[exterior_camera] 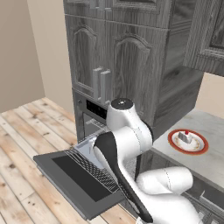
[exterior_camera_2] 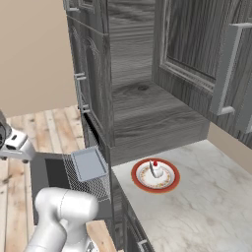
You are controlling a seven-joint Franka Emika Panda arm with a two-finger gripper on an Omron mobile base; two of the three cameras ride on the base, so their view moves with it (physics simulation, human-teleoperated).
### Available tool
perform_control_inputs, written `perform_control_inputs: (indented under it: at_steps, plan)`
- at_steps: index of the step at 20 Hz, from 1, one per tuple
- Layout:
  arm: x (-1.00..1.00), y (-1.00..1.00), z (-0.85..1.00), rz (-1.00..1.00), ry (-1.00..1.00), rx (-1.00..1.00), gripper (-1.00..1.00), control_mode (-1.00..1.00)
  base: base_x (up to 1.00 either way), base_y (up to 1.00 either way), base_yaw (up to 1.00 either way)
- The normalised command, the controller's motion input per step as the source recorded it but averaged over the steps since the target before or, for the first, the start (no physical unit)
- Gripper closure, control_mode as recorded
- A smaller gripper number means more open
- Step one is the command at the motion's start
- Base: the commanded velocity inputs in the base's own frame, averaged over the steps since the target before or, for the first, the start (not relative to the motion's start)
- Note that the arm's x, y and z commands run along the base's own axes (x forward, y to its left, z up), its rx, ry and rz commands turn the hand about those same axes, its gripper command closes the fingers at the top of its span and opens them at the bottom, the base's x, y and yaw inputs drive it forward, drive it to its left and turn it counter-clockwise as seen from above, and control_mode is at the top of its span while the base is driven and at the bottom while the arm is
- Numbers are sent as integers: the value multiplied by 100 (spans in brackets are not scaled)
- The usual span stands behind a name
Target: Take the baked cake out of the oven and place it on the plate for cooling. Then close the oven door.
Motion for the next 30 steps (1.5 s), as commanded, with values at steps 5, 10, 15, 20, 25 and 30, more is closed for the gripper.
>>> perform_control_inputs:
  at_steps: [5, 10, 15, 20, 25, 30]
  plan:
    - [71, 37, -60, 0, 11, 0, -100, -100, 0, 0, 0]
    - [64, 34, -68, 0, 13, 0, -100, -100, 0, 0, 0]
    - [59, 32, -73, 0, 15, 0, -100, -100, 0, 0, 0]
    - [59, 31, -70, 0, 12, 0, -100, -100, 0, 0, 0]
    - [60, 29, -64, 0, 10, 0, -100, -100, 0, 0, 0]
    - [49, 24, -52, 0, 5, 0, -100, -100, 0, 0, 0]
